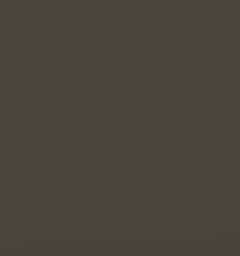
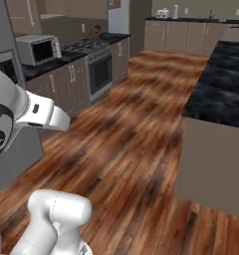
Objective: There is a tray on the dining counter. Grab the cup, mug, and pitcher and place them on the tray. The pitcher may be placed next to the tray if it cannot fit the tray.
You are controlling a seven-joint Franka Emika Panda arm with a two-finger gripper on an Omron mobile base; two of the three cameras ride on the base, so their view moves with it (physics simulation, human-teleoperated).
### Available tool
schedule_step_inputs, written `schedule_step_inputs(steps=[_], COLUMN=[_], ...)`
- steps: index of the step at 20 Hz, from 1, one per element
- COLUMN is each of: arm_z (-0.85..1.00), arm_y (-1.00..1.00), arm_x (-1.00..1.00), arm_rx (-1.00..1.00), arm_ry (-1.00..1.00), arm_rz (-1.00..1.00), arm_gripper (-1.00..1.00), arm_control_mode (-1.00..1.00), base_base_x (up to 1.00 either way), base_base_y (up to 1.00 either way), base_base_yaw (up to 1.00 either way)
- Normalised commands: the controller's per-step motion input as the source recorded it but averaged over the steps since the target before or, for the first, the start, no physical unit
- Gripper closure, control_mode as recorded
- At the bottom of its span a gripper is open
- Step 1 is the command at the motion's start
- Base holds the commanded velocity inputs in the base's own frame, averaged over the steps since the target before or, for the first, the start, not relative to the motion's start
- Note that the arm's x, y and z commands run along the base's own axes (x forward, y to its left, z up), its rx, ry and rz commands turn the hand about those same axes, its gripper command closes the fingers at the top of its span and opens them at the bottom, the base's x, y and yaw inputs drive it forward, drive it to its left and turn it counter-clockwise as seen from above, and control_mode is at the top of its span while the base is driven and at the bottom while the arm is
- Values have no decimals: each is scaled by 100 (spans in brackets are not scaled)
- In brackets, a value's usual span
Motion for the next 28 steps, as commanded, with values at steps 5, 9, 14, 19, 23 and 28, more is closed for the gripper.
schedule_step_inputs(steps=[5,9,14,19,23,28], arm_z=[0,0,0,0,0,0], arm_y=[0,0,0,0,0,0], arm_x=[0,0,0,0,0,0], arm_rx=[0,0,0,0,0,0], arm_ry=[0,0,0,0,0,0], arm_rz=[0,0,0,0,0,0], arm_gripper=[-100,-100,-100,-100,-100,-100], arm_control_mode=[100,100,100,100,100,100], base_base_x=[100,100,94,100,100,100], base_base_y=[100,100,96,79,59,4], base_base_yaw=[-48,-47,-35,-23,-10,0])
